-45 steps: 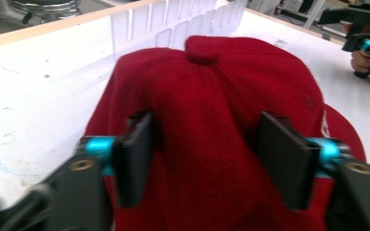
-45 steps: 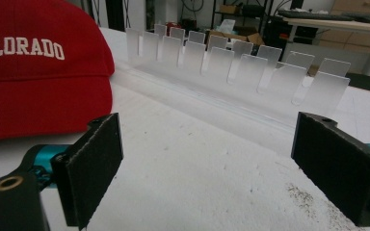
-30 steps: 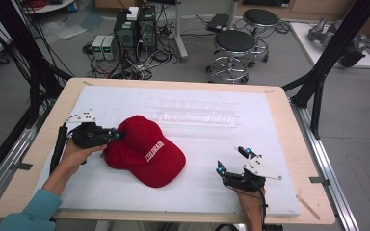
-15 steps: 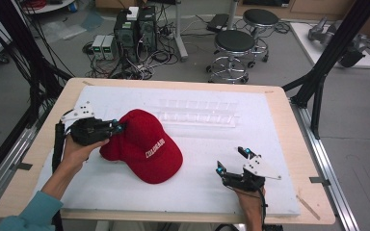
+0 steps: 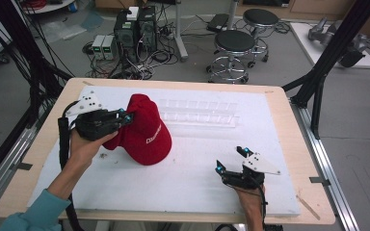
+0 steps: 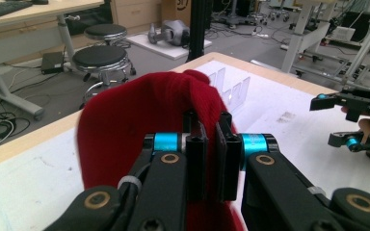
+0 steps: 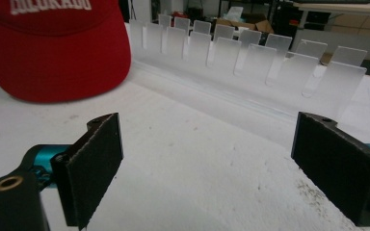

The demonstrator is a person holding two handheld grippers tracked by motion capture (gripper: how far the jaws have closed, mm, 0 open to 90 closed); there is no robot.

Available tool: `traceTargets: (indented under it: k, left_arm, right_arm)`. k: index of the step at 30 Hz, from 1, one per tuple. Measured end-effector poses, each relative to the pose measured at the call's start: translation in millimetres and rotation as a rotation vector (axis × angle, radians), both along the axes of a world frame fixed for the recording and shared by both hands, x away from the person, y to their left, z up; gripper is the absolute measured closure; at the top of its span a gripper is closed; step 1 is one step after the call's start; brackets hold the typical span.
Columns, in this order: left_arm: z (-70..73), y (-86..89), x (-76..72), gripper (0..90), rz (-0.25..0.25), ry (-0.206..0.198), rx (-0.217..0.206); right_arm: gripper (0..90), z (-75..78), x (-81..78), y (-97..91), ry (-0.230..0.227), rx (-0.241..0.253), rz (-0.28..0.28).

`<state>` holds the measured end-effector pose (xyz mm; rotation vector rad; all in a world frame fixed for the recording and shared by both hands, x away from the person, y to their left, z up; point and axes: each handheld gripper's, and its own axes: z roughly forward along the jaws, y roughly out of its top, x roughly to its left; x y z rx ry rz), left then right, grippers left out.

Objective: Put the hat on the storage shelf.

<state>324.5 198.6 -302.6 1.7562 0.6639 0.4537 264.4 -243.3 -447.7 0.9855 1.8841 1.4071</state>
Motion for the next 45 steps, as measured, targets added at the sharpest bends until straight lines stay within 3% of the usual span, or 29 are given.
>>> traceTargets:
  k: [3,9,14,16,17,26,35,39,41,45]
  left_arm:
    - [6.0,-6.7,-1.0,85.2,-0.005,-0.002,-0.002]
    - [13.7,-22.0,-4.3,85.3,-0.035,-0.01,0.008]
    - [17.4,-35.5,-9.2,85.3,-0.085,-0.019,0.019]
    - [19.1,-40.5,-11.5,85.3,-0.108,-0.02,0.017]
    - [21.9,-45.5,-14.3,85.3,-0.13,-0.026,0.021]
    - [35.1,-63.0,-25.5,85.3,-0.212,-0.056,0.018]
    - [36.7,-70.7,-28.0,85.3,-0.254,-0.061,0.026]
    - [33.7,-73.2,-28.4,85.3,-0.274,-0.066,0.031]
    - [32.7,-73.6,-28.2,85.3,-0.275,-0.063,0.033]
    - [28.8,-74.4,-26.7,85.3,-0.277,-0.053,0.023]
  right_arm:
    - [9.8,2.4,-0.3,1.3,0.0,0.02,0.01]
    - [9.8,23.3,1.7,13.8,-0.022,0.015,0.076]
    - [9.7,55.6,4.2,34.2,-0.056,0.02,0.18]
    - [9.7,60.6,4.8,38.1,-0.059,0.02,0.196]
    - [9.7,71.2,7.5,46.9,-0.071,0.017,0.238]
    - [9.7,99.5,23.1,76.5,-0.07,0.057,0.377]
    - [9.8,107.6,38.1,90.4,-0.024,0.093,0.46]
    - [10.5,105.9,48.5,97.2,0.035,0.12,0.518]
    - [17.2,104.1,50.5,100.8,0.048,0.109,0.542]
    - [21.6,102.7,51.9,104.9,0.055,0.102,0.56]
